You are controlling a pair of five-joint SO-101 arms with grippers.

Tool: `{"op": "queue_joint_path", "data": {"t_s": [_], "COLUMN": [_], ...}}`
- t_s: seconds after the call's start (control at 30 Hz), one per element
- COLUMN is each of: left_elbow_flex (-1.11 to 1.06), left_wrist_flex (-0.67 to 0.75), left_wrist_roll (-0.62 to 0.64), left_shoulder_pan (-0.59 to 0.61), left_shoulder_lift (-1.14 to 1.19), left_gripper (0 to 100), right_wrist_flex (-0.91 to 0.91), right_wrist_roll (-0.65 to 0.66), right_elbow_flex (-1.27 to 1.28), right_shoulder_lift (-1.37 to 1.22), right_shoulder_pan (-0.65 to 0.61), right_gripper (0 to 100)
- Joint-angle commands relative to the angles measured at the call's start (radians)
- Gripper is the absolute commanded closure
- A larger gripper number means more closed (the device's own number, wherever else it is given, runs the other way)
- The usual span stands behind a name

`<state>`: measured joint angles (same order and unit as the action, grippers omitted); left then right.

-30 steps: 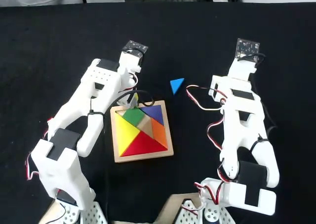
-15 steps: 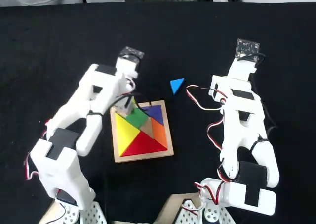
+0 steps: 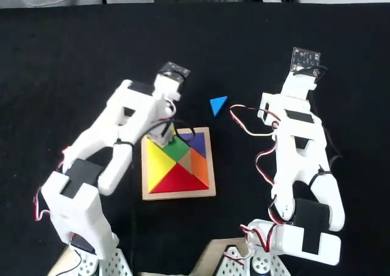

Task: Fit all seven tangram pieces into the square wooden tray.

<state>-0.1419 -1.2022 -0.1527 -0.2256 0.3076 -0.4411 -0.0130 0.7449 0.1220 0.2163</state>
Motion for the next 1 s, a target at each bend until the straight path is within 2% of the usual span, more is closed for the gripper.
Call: {"op": "queue_joint_path", "data": {"t_s": [0.0, 0.2, 0.33, 0.43, 0.53, 0.7, 0.8, 0.97], "left_elbow_flex": [0.110, 0.153, 0.022, -0.200, -0.463, -0.769, -0.834, -0.868], "left_wrist_flex": [-0.087, -0.204, -0.186, -0.054, 0.176, 0.488, 0.559, 0.582], "left_wrist_roll": [-0.009, -0.011, -0.005, -0.003, -0.002, 0.123, 0.166, 0.167], "left_shoulder_pan": [0.051, 0.125, 0.228, 0.309, 0.387, 0.487, 0.521, 0.521], "left_shoulder_lift": [-0.094, -0.338, -0.511, -0.612, -0.686, -0.723, -0.723, -0.723], "left_gripper": [84, 84, 84, 84, 84, 84, 84, 84], "right_wrist_flex": [0.014, 0.014, -0.060, -0.282, -0.462, -0.583, -0.640, -0.729], "right_wrist_roll": [-0.002, -0.002, -0.003, -0.006, -0.028, -0.230, -0.311, -0.451], "right_elbow_flex": [-0.059, -0.059, -0.090, -0.236, -0.383, -0.562, -0.671, -0.852], "right_shoulder_lift": [0.001, -0.001, 0.007, -0.004, -0.035, -0.202, -0.318, -0.470], "right_shoulder_pan": [-0.006, -0.012, -0.020, -0.084, -0.193, -0.358, -0.396, -0.394], "right_gripper": [98.7, 98.7, 98.7, 98.3, 92.9, 83.5, 83.2, 82.9]}}
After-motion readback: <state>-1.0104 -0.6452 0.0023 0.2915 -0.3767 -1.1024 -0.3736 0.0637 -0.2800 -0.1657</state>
